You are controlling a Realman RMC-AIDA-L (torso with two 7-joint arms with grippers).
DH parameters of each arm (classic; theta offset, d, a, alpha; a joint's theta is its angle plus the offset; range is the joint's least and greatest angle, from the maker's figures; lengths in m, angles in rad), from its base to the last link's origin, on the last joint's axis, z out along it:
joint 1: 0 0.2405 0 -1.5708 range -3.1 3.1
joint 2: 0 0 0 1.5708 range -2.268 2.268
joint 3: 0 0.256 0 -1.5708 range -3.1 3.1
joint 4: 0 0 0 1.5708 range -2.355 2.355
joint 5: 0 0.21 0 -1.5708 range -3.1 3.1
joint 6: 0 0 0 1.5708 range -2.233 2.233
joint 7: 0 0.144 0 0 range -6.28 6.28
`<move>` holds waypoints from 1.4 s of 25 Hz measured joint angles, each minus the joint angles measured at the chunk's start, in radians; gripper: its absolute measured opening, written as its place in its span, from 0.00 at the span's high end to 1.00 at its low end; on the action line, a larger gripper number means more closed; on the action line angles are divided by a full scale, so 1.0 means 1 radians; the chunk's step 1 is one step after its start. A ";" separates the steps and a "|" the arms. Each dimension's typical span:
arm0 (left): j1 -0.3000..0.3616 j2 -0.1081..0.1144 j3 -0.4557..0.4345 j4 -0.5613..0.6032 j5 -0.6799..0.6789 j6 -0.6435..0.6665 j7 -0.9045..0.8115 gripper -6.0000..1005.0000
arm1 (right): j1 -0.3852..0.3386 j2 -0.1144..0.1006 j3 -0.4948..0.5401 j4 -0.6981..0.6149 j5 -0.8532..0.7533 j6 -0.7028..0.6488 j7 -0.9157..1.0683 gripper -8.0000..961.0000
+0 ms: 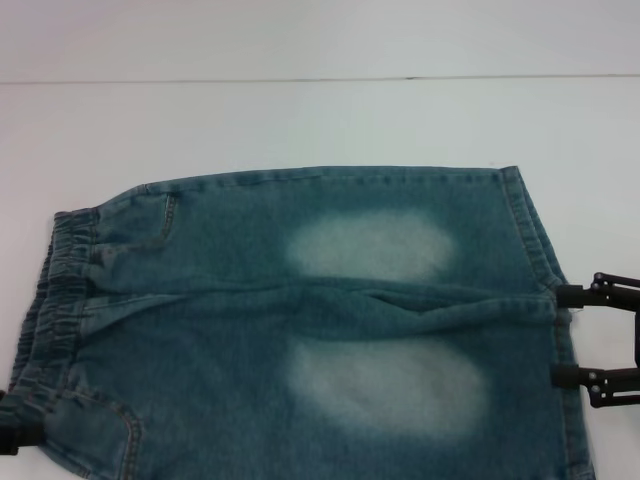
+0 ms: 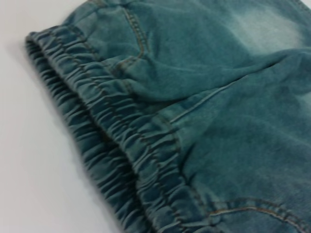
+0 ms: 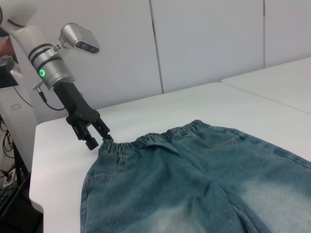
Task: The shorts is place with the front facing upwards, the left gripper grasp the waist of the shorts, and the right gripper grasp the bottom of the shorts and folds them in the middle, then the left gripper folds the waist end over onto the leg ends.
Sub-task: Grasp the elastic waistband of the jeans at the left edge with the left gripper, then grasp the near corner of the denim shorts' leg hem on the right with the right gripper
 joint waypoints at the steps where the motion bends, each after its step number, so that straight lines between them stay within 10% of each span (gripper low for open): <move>1: -0.003 0.000 0.001 -0.002 0.000 0.004 0.001 0.22 | 0.000 0.000 0.002 0.000 0.000 -0.001 0.000 0.04; 11: -0.030 0.005 0.047 -0.044 0.017 0.000 -0.003 0.31 | -0.007 0.005 0.007 -0.001 0.000 -0.004 0.001 0.03; 21: -0.038 0.006 0.061 -0.046 0.034 -0.065 -0.026 0.71 | -0.022 0.008 0.039 -0.005 0.000 -0.013 0.017 0.08; 29: -0.040 0.008 0.055 -0.043 0.033 -0.121 -0.042 0.86 | -0.016 0.004 0.003 -0.164 -0.089 -0.020 0.435 0.22; 35: -0.039 0.007 0.060 -0.048 0.029 -0.144 -0.033 0.92 | -0.006 -0.016 -0.214 -0.249 -0.189 -0.025 0.705 0.19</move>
